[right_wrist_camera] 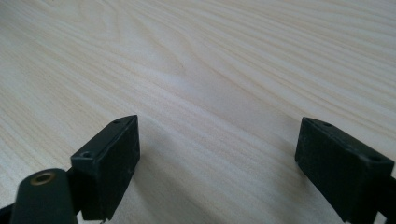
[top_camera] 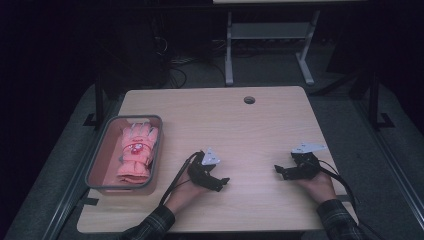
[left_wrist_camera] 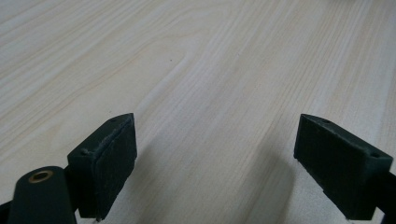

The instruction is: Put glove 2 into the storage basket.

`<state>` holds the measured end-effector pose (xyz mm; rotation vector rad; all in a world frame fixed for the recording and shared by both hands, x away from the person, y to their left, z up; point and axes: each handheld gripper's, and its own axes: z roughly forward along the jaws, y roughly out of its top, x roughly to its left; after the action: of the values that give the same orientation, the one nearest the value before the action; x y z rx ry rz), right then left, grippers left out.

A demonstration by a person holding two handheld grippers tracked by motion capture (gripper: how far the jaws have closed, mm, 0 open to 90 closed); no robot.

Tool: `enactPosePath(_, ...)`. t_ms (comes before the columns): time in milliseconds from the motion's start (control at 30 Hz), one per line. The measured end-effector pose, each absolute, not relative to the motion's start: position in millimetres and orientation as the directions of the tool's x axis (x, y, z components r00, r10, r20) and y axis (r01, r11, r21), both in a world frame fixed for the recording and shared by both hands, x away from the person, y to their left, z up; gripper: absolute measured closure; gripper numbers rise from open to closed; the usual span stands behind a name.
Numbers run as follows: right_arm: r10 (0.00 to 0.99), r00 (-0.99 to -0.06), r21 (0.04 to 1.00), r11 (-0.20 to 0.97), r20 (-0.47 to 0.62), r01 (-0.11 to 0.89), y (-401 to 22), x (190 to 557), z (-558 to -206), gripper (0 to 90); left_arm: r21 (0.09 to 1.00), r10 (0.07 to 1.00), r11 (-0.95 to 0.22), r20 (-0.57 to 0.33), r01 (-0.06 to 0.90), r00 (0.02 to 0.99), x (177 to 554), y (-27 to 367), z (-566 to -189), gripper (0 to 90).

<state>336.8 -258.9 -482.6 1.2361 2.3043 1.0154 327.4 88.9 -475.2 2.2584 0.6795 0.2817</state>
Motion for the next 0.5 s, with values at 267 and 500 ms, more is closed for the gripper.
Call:
enactPosePath(267,0.823,-0.567,0.723,0.37,0.037,0.584,-259.0,336.8,-482.6,13.9,0.72,0.543,-0.582,-0.003,0.378,0.84,327.0,88.4,-478.8,12.6)
enactPosePath(500,0.824,-0.566,0.724,0.367,0.039,0.584,-258.8,336.7,-482.6,13.9,0.719,0.517,-0.594,-0.004,0.362,0.856,326.0,88.3,-478.8,12.7)
